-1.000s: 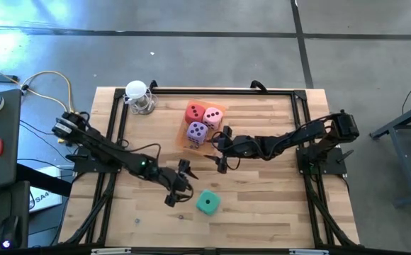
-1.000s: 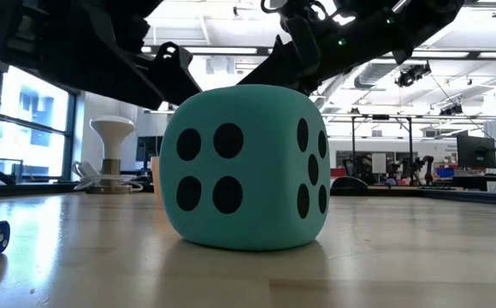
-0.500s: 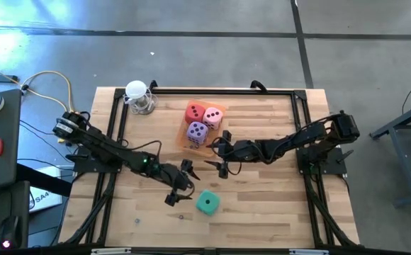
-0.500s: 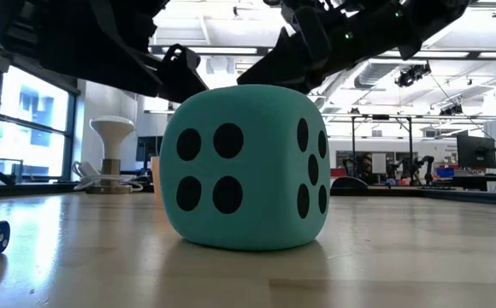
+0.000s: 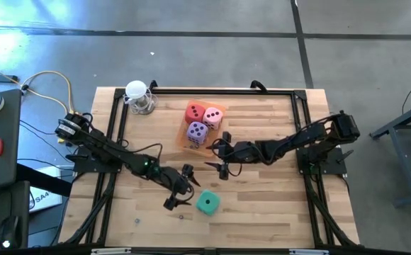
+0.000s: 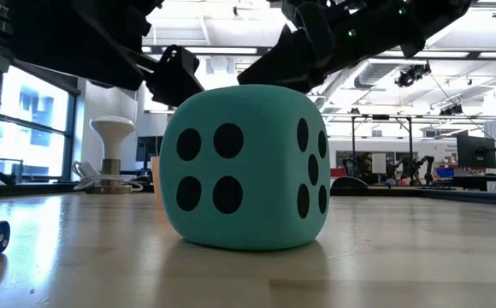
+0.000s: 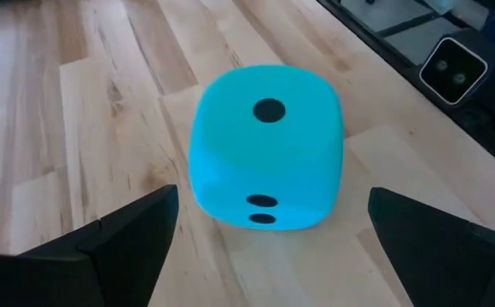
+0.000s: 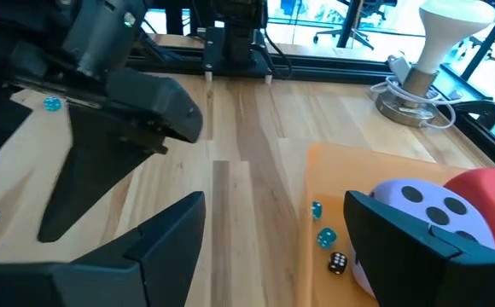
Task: Pick & Place Dice
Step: Put the big blue die into the orange bin
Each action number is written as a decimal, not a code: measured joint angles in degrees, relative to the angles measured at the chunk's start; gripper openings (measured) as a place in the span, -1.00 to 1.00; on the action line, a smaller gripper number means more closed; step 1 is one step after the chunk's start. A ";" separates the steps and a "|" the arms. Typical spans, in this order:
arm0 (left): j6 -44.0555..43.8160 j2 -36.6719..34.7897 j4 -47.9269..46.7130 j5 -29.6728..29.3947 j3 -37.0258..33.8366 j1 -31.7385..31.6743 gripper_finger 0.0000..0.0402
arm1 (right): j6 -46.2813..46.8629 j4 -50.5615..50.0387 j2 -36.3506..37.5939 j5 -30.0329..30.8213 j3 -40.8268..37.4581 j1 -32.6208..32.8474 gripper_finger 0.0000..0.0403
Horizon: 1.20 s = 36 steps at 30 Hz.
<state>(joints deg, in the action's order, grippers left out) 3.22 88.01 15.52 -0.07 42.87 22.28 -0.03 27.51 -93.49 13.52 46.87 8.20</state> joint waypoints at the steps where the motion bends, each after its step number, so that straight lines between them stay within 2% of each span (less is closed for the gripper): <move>1: -0.07 0.00 0.13 0.02 0.00 0.03 0.86 | 0.12 0.00 0.00 0.02 0.00 0.20 0.35; 10: 1.12 -0.50 2.14 4.02 0.00 -1.87 0.86 | 0.20 0.02 0.00 0.02 0.00 1.97 0.35; 16: -10.09 -0.48 7.64 7.80 -0.02 -0.84 0.86 | 0.20 -0.04 0.00 0.00 0.00 1.93 0.35; 18: -10.29 -0.48 8.48 8.12 0.00 -0.39 0.86 | 0.20 -0.04 0.00 0.02 0.00 1.91 0.35; 23: -8.20 -0.46 8.74 6.33 0.00 -0.90 0.86 | 0.10 -0.28 0.00 0.02 0.00 1.79 0.35; 28: -10.38 -0.46 8.68 -1.19 0.00 -0.72 0.86 | 0.02 -0.72 0.00 0.02 0.00 1.80 0.35; 36: -7.75 -0.46 8.55 -0.55 0.00 0.31 0.86 | 0.00 -0.81 0.00 0.02 0.00 1.77 0.35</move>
<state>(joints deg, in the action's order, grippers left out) -4.54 87.55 24.08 -0.63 42.87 22.59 -0.03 26.70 -93.49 13.54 46.87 9.98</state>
